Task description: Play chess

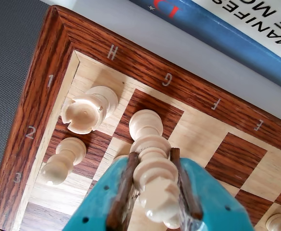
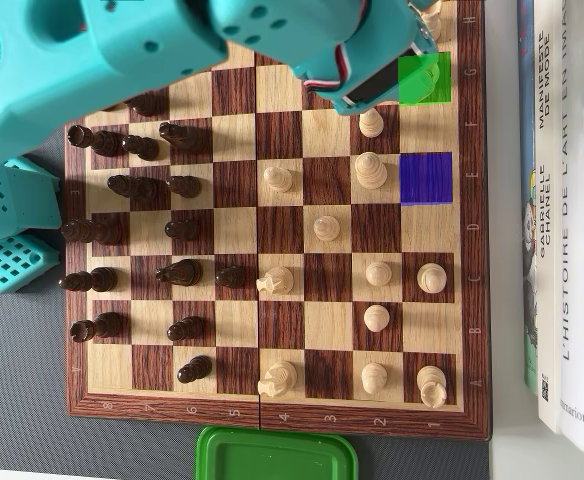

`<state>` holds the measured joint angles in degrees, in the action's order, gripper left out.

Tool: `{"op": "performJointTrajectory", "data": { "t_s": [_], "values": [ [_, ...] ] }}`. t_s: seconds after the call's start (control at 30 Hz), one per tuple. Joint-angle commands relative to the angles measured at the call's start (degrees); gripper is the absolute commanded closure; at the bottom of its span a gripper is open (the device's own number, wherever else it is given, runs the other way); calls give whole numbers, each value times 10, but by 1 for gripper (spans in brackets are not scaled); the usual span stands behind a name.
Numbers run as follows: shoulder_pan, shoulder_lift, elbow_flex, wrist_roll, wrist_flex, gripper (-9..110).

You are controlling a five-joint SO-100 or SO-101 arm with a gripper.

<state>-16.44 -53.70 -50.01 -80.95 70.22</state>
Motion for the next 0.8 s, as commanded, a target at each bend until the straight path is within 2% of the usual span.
{"op": "performJointTrajectory", "data": {
  "t_s": [0.0, 0.23, 0.4, 0.77],
  "values": [
    [-3, -3, 20, 4, -6, 91],
    [-2, -4, 24, 4, -6, 90],
    [-3, -2, 35, 4, -6, 85],
    [-4, -5, 33, 4, -3, 85]
  ]
}}
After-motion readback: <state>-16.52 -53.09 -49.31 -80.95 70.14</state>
